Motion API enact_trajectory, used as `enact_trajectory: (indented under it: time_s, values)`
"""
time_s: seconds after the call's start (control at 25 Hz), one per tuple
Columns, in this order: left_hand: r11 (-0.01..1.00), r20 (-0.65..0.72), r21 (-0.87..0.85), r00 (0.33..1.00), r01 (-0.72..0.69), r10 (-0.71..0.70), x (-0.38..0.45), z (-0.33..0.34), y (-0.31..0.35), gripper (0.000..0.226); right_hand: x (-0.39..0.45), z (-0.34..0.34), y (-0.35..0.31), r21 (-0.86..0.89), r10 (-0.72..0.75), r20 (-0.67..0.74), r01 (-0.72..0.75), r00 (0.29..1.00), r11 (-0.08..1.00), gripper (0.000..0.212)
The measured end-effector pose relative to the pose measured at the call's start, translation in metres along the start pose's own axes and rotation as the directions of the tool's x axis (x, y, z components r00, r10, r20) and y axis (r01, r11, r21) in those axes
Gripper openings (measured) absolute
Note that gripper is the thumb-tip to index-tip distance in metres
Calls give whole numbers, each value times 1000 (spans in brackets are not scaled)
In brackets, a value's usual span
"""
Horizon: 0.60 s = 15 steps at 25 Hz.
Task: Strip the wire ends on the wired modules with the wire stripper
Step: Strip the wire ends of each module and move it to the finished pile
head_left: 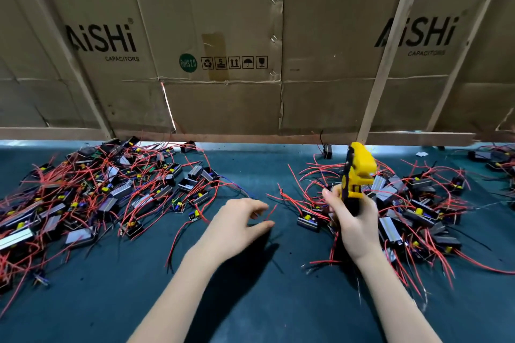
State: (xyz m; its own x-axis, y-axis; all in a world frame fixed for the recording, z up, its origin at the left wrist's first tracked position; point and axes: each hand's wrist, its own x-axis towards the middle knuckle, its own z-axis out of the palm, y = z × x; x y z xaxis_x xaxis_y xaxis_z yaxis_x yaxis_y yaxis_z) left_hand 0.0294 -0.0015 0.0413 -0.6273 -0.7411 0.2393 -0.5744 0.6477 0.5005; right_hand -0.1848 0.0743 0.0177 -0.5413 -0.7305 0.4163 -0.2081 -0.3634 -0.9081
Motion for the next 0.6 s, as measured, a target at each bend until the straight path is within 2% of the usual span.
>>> enact_trajectory:
  time_s: [0.04,0.08,0.16,0.2,0.28,0.4,0.6]
  values:
    - [997,-23,-80,1000,-1,-1,-1,7,0,23,1,-3,1,-203,-91,-42,81,995,976,27]
    - [984,-36,-181,999,9,-16,-3,12,-2,15,0,-5,1,-416,-189,-46,154,981,896,25]
    - [945,-65,-328,997,18,-42,-7,14,-7,12,-1,-3,2,-764,-308,15,210,951,610,31]
    - [931,-69,-366,997,5,-33,-9,14,-10,13,-1,0,4,-858,-318,41,196,947,474,37]
    - [905,-36,-425,999,-21,6,-16,14,-14,17,-1,4,6,-928,-281,52,150,958,341,49]
    - [886,3,-463,999,-33,39,-18,15,-14,22,0,5,6,-956,-271,67,139,960,258,55]
    - [885,4,-465,1000,-14,17,-16,16,-14,28,-3,4,5,-953,-298,185,245,936,178,57]
